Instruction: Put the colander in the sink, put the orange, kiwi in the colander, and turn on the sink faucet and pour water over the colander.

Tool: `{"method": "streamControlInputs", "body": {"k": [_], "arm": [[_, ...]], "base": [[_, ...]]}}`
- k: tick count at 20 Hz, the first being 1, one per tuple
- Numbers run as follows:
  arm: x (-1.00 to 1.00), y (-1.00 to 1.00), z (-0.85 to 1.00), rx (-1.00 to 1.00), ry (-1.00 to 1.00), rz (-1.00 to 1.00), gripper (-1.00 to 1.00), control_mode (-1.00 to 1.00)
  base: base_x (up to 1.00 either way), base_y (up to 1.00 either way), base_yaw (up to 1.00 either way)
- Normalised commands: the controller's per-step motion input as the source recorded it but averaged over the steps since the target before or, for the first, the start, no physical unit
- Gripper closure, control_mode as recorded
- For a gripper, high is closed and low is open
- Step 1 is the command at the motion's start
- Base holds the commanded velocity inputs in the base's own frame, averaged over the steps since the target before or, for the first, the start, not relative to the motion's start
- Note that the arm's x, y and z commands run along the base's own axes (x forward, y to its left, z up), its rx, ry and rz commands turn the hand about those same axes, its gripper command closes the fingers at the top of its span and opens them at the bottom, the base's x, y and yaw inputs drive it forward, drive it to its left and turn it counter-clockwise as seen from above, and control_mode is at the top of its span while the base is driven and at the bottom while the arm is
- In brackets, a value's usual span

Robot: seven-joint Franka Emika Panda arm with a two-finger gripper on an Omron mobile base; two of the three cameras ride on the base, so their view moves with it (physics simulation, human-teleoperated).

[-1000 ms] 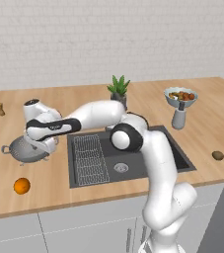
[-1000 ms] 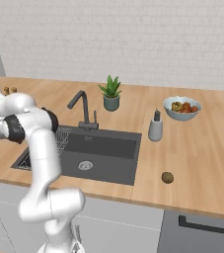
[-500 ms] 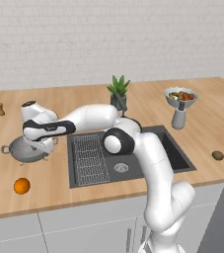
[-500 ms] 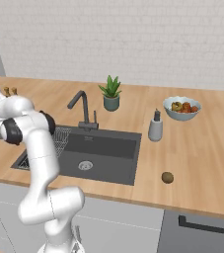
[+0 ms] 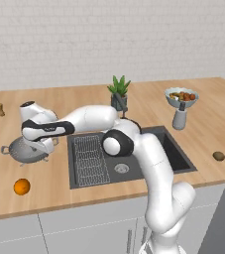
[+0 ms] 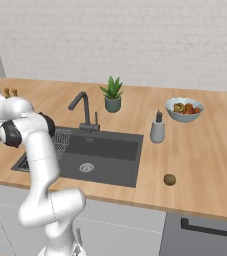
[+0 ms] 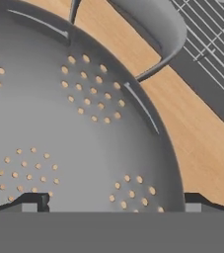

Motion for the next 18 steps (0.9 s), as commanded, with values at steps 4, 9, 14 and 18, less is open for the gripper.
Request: {"method": "streamControlInputs", "body": {"k": [4,9,14,18], "arm": [[-0.09,-0.09,0.0,0.01,0.0,0.0,-1.0,-1.0],[-0.15,-0.15,-0.02,0.0,-0.02,0.0,-1.0,-1.0],[-0.16,-0.24,-0.02,0.0,-0.04,0.0,-1.0,-1.0],[-0.09,-0.16,-0.14,0.03,-0.06,0.0,-1.0,-1.0]], "base": [[0.0,0.0,0.0],[0.0,0.0,0.0],[0.0,0.0,0.0],[0.0,0.0,0.0]]}}
